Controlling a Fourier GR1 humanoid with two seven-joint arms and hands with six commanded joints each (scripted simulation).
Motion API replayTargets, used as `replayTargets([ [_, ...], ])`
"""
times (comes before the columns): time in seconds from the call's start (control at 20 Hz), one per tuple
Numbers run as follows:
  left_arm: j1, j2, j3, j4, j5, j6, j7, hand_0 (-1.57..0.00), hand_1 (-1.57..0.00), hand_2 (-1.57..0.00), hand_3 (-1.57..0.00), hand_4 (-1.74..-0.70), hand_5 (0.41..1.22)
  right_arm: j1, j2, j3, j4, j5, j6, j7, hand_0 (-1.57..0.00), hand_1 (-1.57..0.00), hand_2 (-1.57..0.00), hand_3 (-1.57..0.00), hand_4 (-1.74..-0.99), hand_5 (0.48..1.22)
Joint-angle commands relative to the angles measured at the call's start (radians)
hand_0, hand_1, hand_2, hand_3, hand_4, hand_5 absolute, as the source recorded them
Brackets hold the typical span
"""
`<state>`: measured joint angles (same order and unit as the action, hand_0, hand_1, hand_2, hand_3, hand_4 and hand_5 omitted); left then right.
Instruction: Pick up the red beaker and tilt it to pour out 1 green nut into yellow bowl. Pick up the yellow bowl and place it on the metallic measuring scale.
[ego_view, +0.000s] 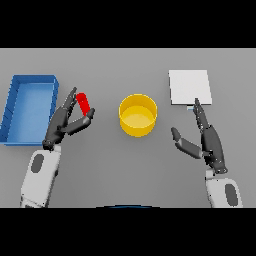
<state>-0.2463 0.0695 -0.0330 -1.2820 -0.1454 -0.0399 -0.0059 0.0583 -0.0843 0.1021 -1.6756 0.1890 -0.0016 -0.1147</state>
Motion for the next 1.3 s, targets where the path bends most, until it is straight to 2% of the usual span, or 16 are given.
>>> replayTargets([
  [0.0,-0.029,-0.002,0.001,0.032,-0.009,0.007,-0.011,0.0,0.0,0.0,0.0,-1.2,0.651,0.008,0.001,-0.004,-0.012,-0.014,0.005,0.003,0.0,0.0,0.0,0.0,-1.222,0.627],
  [0.2,-0.113,-0.006,0.011,0.133,-0.043,0.04,-0.005,0.0,0.0,0.0,0.0,-1.2,0.663,-0.002,0.008,-0.01,-0.012,-0.024,0.001,0.029,0.0,0.0,0.0,0.0,-1.231,0.633],
  [0.4,-0.174,-0.027,0.023,0.219,-0.051,0.066,-0.037,0.0,0.0,0.0,0.0,-1.21,0.673,0.0,-0.001,-0.015,-0.009,-0.029,0.009,0.027,0.0,0.0,0.0,0.0,-1.24,0.639],
  [0.5,-0.185,-0.025,0.04,0.257,-0.044,0.07,-0.073,0.0,0.0,0.0,0.0,-1.23,0.687,0.021,0.002,-0.009,-0.012,-0.021,0.007,0.018,0.0,0.0,0.0,0.0,-1.242,0.642],
  [0.55,-0.211,-0.029,0.055,0.275,-0.03,0.069,-0.075,0.0,0.0,0.0,0.0,-1.25,0.695,0.006,-0.002,-0.019,-0.007,-0.03,0.007,0.034,0.0,0.0,0.0,0.0,-1.245,0.642],
  [0.65,-0.214,-0.043,0.08,0.309,-0.005,0.072,-0.146,0.0,0.0,0.0,0.0,-1.29,0.708,0.008,0.001,-0.014,-0.011,-0.023,0.003,0.027,0.0,0.0,0.0,0.0,-1.246,0.645],
  [0.75,-0.235,-0.061,0.101,0.363,0.013,0.075,-0.17,0.0,-0.01,-0.05,-0.04,-1.33,0.738,0.011,-0.004,-0.021,-0.007,-0.032,0.007,0.025,0.0,0.0,0.0,0.0,-1.244,0.644],
  [0.85,-0.258,-0.074,0.117,0.397,0.018,0.096,-0.201,-0.21,-0.23,-0.29,-0.25,-1.4,0.787,-0.003,0.006,-0.014,-0.003,-0.021,-0.002,0.037,0.0,0.0,0.0,0.0,-1.24,0.645],
  [0.9,-0.257,-0.078,0.121,0.4,0.014,0.117,-0.209,-0.38,-0.41,-0.46,-0.52,-1.41,0.874,-0.003,-0.002,-0.022,-0.003,-0.024,-0.002,0.03,0.0,0.0,0.0,0.0,-1.236,0.647],
  [0.95,-0.268,-0.08,0.122,0.412,-0.003,0.15,-0.193,-0.55,-0.59,-0.66,-0.73,-1.47,0.943,0.004,-0.006,-0.023,-0.001,-0.028,0.004,0.02,0.0,0.0,0.0,0.0,-1.237,0.648],
  [1.0,-0.272,-0.083,0.11,0.413,-0.026,0.171,-0.19,-0.76,-0.78,-0.84,-0.88,-1.52,0.999,0.005,-0.004,-0.021,-0.01,-0.035,0.009,0.029,0.0,0.0,0.0,0.0,-1.239,0.648],
  [1.1,-0.277,-0.081,0.087,0.418,-0.063,0.188,-0.207,-1.05,-1.07,-1.11,-1.06,-1.59,1.079,0.003,-0.002,-0.021,-0.018,-0.027,-0.002,0.044,0.0,0.0,0.0,0.0,-1.239,0.648],
  [1.15,-0.281,-0.08,0.083,0.417,-0.063,0.188,-0.196,-1.15,-1.17,-1.2,-1.11,-1.62,1.107,0.004,0.001,-0.018,-0.023,-0.024,-0.004,0.039,0.0,0.0,0.0,0.0,-1.241,0.65],
  [1.2,-0.281,-0.084,0.085,0.426,-0.057,0.186,-0.223,-1.24,-1.25,-1.27,-1.15,-1.64,1.13,0.01,0.005,-0.01,-0.022,-0.019,-0.003,0.036,0.0,0.0,0.0,0.0,-1.242,0.65],
  [1.25,-0.283,-0.085,0.079,0.416,-0.058,0.184,-0.2,-1.3,-1.31,-1.33,-1.24,-1.6,1.148,0.003,0.008,-0.016,-0.014,-0.033,0.003,0.038,0.0,0.0,0.0,0.0,-1.25,0.647],
])
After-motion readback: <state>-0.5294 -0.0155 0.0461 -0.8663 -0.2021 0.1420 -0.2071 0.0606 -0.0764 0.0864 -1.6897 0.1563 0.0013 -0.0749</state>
